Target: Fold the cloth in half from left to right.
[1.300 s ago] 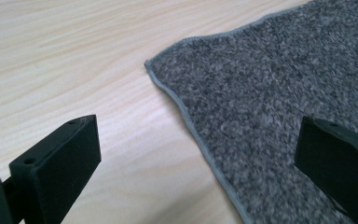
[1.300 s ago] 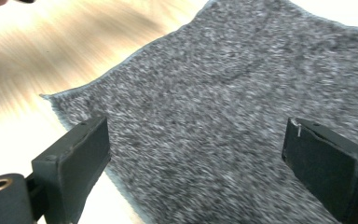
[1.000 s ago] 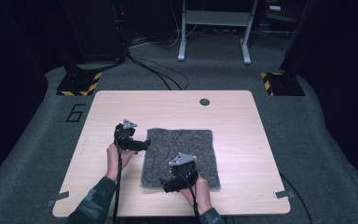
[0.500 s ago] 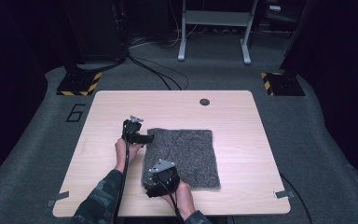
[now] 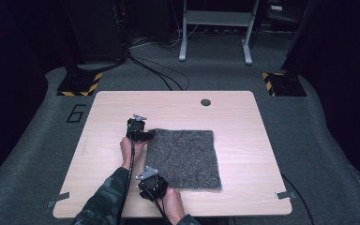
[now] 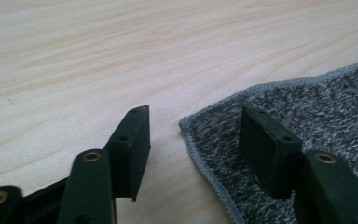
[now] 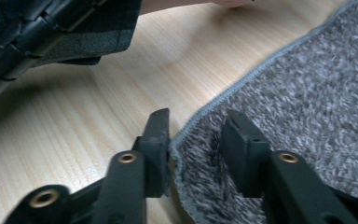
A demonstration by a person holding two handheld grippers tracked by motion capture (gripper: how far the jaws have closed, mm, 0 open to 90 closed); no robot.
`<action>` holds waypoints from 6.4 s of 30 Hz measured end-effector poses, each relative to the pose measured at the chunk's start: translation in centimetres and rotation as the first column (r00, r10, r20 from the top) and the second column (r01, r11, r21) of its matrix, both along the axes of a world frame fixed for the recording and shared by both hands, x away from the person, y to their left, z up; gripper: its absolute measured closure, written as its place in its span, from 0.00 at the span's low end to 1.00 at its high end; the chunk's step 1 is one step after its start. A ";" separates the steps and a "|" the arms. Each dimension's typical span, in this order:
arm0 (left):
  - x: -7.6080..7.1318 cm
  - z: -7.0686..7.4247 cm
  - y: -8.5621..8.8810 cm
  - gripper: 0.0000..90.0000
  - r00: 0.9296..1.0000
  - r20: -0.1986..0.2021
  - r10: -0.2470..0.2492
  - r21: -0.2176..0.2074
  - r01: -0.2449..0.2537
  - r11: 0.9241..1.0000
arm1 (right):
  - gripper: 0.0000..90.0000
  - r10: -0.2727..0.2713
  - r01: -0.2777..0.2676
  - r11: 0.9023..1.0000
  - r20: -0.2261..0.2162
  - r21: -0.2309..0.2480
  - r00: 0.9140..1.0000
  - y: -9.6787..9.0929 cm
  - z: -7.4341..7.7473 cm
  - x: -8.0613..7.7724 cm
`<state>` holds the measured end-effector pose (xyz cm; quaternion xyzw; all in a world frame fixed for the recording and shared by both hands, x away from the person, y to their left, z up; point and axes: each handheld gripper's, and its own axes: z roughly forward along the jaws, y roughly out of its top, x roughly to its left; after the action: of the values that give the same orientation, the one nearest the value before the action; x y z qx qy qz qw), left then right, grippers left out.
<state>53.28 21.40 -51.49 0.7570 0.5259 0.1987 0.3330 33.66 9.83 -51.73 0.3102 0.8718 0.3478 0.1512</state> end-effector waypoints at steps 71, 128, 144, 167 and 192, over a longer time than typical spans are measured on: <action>0.0 9.0 -1.3 0.96 0.984 0.177 -0.015 0.009 0.014 1.000 | 0.98 -0.171 0.096 0.938 0.202 0.333 0.964 -3.3 6.7 -2.2; 2.7 2.7 -12.6 0.94 0.987 0.120 -0.108 -0.061 0.115 0.991 | 0.97 -0.381 0.363 0.906 0.045 0.216 0.924 -14.5 0.6 -0.6; 2.4 3.7 -12.0 0.30 0.982 0.101 -0.158 -0.124 0.170 0.978 | 0.83 -0.480 0.474 0.863 -0.006 0.178 0.877 -18.0 -0.4 -0.3; -4.7 2.9 -7.2 0.11 0.971 0.076 -0.227 -0.051 0.231 0.972 | 0.29 -0.479 0.476 0.866 -0.022 0.153 0.878 -21.0 1.1 2.9; -13.2 -1.4 -7.1 0.03 0.950 0.034 -0.312 0.061 0.309 0.949 | 0.15 -0.486 0.485 0.871 -0.004 0.079 0.874 -19.8 -1.2 3.8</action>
<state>40.04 14.31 -52.90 0.8347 0.3873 0.1745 0.3505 37.49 -9.95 -52.92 0.5220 0.7505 0.3347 0.2286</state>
